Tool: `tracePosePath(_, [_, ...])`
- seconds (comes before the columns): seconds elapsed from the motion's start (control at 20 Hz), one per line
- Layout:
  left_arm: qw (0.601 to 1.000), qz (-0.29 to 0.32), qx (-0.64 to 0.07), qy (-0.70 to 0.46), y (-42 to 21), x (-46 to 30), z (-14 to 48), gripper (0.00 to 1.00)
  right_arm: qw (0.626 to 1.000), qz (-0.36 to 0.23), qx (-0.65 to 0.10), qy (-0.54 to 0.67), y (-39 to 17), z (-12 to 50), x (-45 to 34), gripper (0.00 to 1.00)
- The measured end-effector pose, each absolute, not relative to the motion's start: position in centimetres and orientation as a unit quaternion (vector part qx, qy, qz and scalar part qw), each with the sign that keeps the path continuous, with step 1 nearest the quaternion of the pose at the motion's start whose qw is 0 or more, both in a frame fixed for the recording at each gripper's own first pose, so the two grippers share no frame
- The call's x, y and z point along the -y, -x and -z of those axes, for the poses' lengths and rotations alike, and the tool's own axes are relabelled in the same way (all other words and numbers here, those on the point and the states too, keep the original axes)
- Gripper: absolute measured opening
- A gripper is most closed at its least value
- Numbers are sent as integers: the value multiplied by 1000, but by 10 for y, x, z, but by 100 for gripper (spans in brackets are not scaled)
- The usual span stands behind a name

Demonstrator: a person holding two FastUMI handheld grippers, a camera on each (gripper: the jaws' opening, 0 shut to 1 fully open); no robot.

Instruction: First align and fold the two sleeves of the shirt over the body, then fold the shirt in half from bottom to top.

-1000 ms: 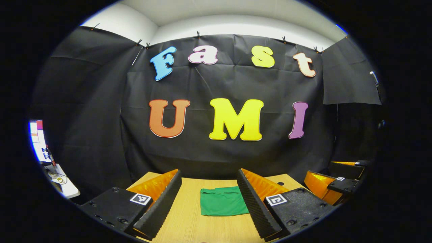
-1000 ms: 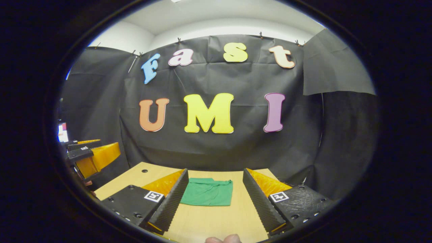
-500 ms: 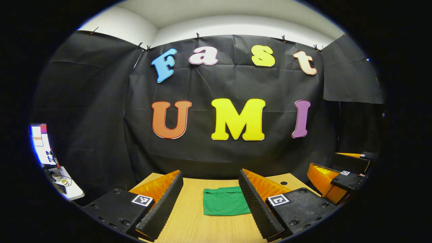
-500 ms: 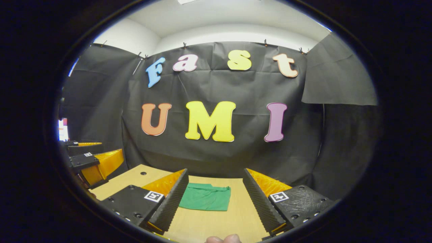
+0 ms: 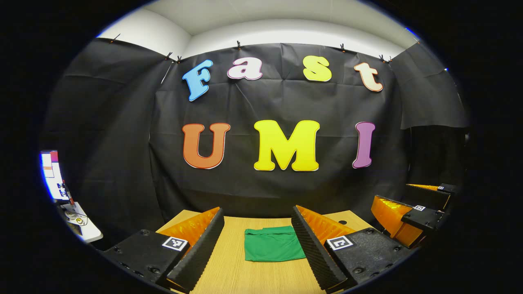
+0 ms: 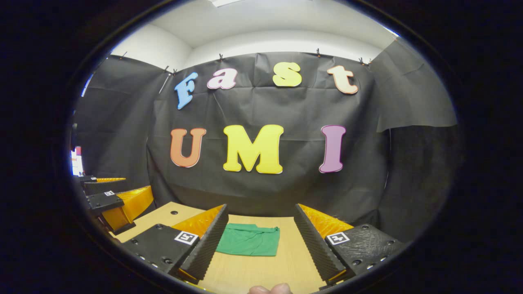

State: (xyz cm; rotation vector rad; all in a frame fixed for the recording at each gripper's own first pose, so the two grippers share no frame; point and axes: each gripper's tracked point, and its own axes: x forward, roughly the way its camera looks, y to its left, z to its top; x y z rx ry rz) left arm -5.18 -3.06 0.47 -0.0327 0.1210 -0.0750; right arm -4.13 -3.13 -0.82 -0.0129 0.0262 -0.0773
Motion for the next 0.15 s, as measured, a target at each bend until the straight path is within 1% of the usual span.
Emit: tracePosePath(0.15, [997,38,-58,15,53,30,-5,100,999,39,-12,6,41,7,33,98])
